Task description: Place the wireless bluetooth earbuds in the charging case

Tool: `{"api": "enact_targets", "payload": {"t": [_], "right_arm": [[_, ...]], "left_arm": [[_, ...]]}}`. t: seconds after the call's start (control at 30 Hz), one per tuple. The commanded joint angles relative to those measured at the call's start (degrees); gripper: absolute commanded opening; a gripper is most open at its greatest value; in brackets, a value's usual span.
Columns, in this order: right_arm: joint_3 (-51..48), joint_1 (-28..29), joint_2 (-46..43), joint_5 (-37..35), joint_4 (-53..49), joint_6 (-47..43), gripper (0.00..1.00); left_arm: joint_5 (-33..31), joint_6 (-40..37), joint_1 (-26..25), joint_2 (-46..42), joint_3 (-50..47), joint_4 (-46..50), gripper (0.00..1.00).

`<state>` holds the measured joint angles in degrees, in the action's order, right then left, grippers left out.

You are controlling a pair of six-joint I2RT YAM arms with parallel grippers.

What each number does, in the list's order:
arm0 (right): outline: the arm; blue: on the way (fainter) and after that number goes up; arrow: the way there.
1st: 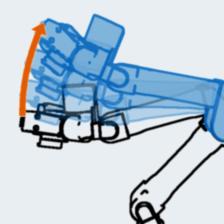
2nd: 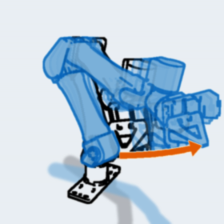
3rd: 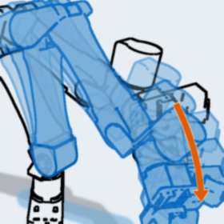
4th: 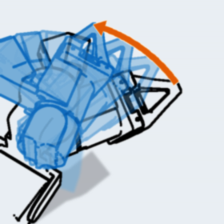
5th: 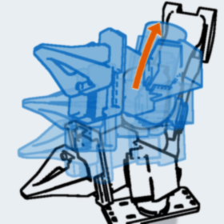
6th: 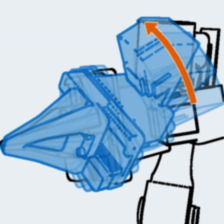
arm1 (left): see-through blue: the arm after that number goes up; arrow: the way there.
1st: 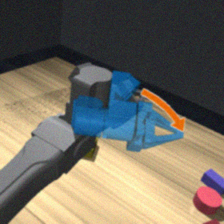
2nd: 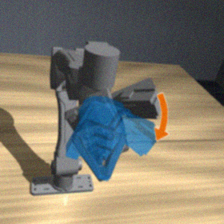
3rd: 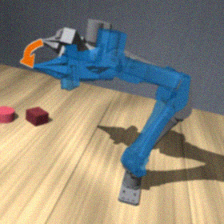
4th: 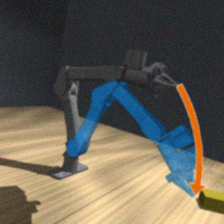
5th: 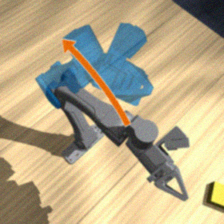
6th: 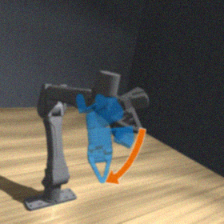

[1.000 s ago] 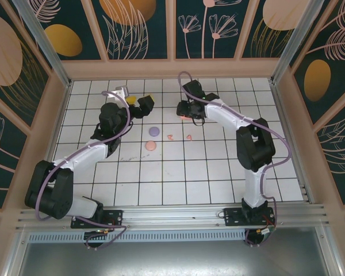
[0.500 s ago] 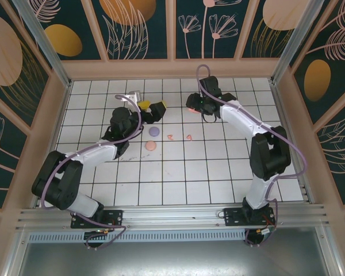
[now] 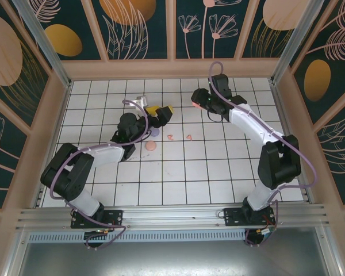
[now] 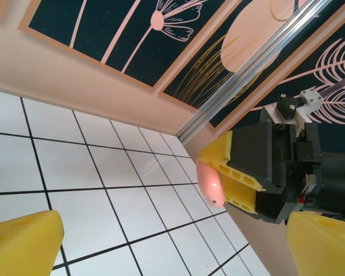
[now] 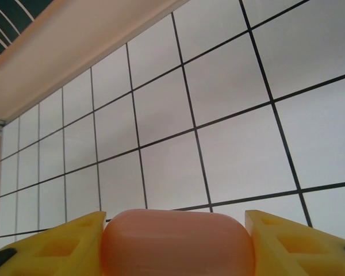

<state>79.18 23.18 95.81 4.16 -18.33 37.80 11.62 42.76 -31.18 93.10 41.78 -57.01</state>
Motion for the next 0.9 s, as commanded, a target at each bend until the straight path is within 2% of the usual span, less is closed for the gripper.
{"api": "enact_targets", "payload": {"t": [0.0,0.5,0.87], "right_arm": [[-0.7,-0.4,-3.1,1.9,3.0,2.4,0.28],[-1.0,-0.4,-5.3,5.1,7.5,8.7,0.28],[-5.3,-0.3,-7.2,5.7,13.6,16.4,0.28]], "left_arm": [[0.9,2.3,-0.5,1.4,-0.2,-6.2,0.99],[0.7,3.2,-1.7,3.0,1.2,-9.2,0.99],[1.6,4.4,-1.7,3.8,2.1,-11.6,0.99]]}}
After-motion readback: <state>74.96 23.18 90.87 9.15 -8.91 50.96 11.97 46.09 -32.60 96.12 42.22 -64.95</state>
